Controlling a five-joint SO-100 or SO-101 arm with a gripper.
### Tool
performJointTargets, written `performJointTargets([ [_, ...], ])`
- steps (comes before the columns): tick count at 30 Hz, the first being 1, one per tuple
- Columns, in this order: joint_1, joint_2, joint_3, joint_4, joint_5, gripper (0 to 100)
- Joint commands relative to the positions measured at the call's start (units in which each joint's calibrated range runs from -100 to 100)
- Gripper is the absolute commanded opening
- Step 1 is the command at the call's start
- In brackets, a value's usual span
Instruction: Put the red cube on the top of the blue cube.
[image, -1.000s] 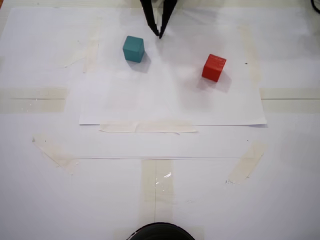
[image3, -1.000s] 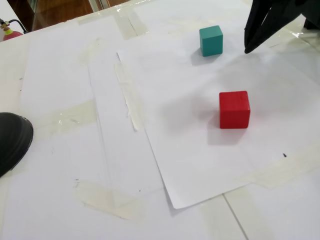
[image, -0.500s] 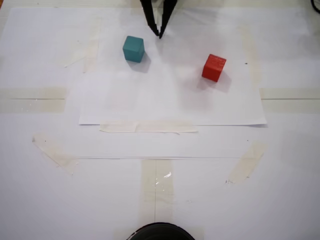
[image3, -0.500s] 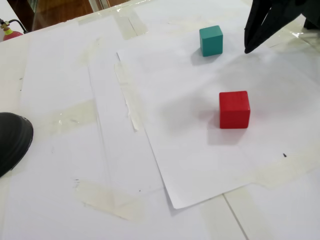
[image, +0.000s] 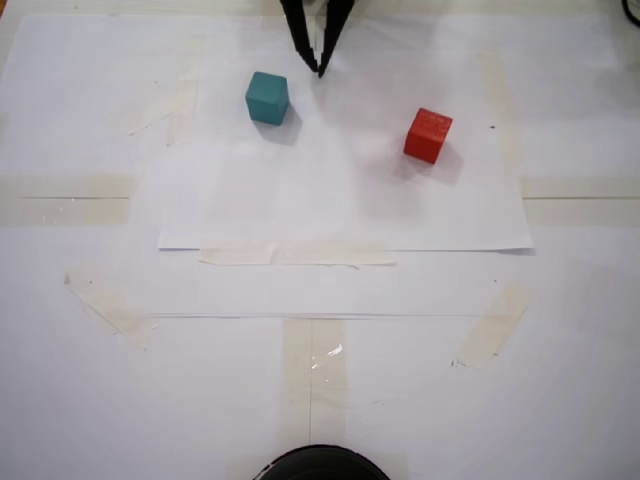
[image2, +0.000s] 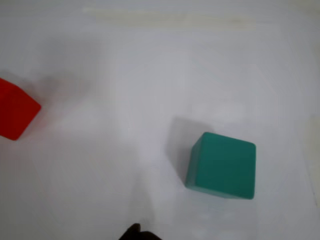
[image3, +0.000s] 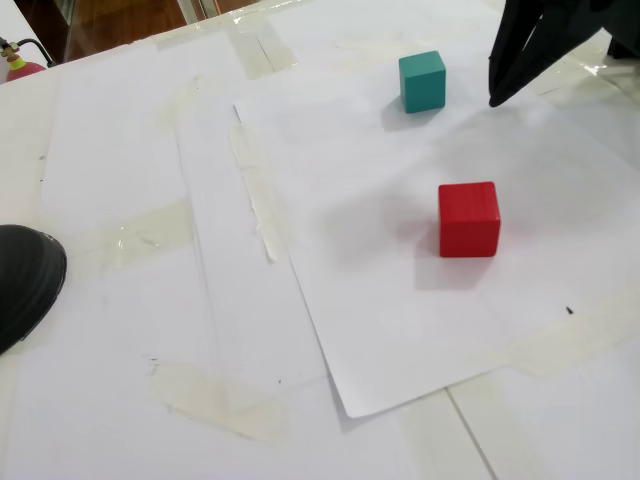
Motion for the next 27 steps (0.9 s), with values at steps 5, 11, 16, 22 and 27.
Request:
performJointTargets([
  [5, 0.48, -0.64, 0.81, 0.56, -0.1, 0],
  [11, 0.48, -0.64, 0.81, 0.64, -0.1, 0],
  [16, -0.05, -0.64, 0.81, 0.48, 0.1, 0],
  [22, -0.96, -0.64, 0.81, -2.95, -7.77, 0],
  [27, -2.85, -0.55, 0.45, -8.09, -8.69, 0],
])
